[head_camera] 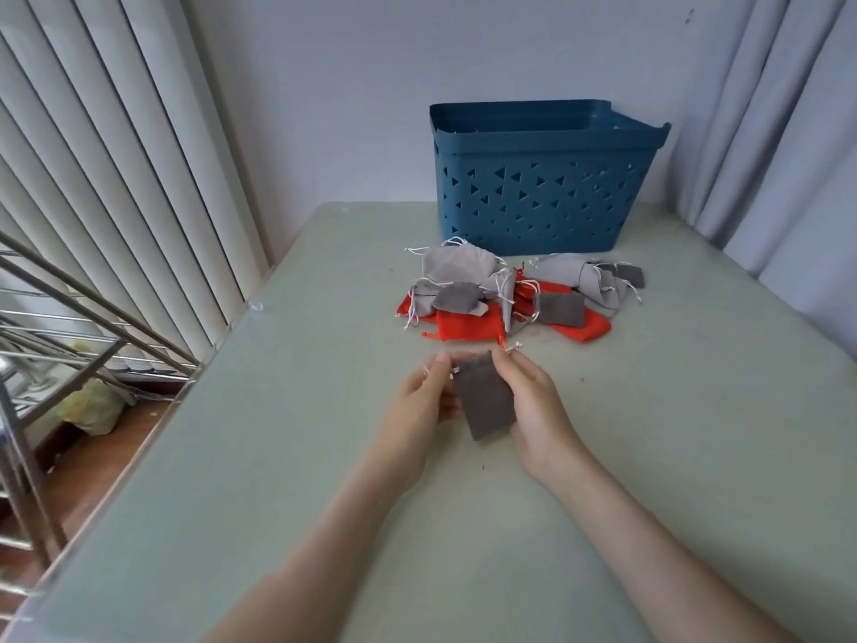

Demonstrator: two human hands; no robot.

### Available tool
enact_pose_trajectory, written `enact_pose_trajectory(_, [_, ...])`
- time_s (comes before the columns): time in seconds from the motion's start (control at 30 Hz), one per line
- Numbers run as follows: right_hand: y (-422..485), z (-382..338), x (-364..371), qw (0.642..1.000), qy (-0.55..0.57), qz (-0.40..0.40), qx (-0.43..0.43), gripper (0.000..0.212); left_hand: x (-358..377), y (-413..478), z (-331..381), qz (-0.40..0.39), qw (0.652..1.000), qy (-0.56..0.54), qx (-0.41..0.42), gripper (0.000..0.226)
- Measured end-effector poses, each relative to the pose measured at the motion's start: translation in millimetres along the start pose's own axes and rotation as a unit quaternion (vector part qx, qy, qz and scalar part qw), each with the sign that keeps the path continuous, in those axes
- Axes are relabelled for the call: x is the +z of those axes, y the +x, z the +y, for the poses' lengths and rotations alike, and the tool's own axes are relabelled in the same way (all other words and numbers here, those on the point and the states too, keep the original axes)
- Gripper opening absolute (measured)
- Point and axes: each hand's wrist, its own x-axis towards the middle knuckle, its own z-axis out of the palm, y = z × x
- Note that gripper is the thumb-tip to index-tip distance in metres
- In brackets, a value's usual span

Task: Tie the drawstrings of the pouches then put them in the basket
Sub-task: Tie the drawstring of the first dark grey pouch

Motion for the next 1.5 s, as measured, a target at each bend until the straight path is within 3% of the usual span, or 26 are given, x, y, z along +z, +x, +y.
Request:
enact_pose_trajectory(0.17, [1,-3,-2,0.999,0.033,0.008,0.009,0.025,2,4,-5,0.032,0.999,0.001,-0.005,0.042])
enact_pose_trajectory(0.53, [4,-8,-9,0.993,0.116,0.008,0.035,0.022,-7,7,-6,0.017,1.0,0.008,-0.017,0.018])
enact_pose_trajectory(0.7, [5,-13,-13,0.98,0.18,-0.019,0.077,0.024,-9,5,-7,-0.01,0.982,0.188,0.025,0.017])
enact_pose_trajectory(0.8, [4,-15,-13,0.974,0.209,-0.02,0.081,0.026,-9,5,-4,0.006,0.976,0.215,0.024,0.019])
enact_pose_trajectory(0.97, [5,-14,-14,0.971,0.223,-0.018,0.088,0.025,-6,4,2,0.046,0.994,0.098,-0.008,0.033])
enact_pose_trajectory(1.07, [6,-14,-14,0.962,0.26,-0.028,0.077,0.027,-11,6,8,0.055,0.997,-0.032,-0.049,0.034])
enact_pose_trajectory(1.27, [7,-13,-14,0.951,0.301,-0.017,0.071,0.029,-14,5,24,0.014,0.94,-0.325,-0.108,0.031])
enact_pose_trajectory(1.37, [4,-13,-10,0.971,0.233,-0.019,0.041,0.024,-10,3,21,-0.025,0.926,-0.358,-0.12,0.035])
enact_pose_trajectory(1.5, [0,-17,-10,0.989,0.139,-0.038,0.016,0.016,-9,-1,15,-0.08,0.957,-0.26,-0.1,0.017])
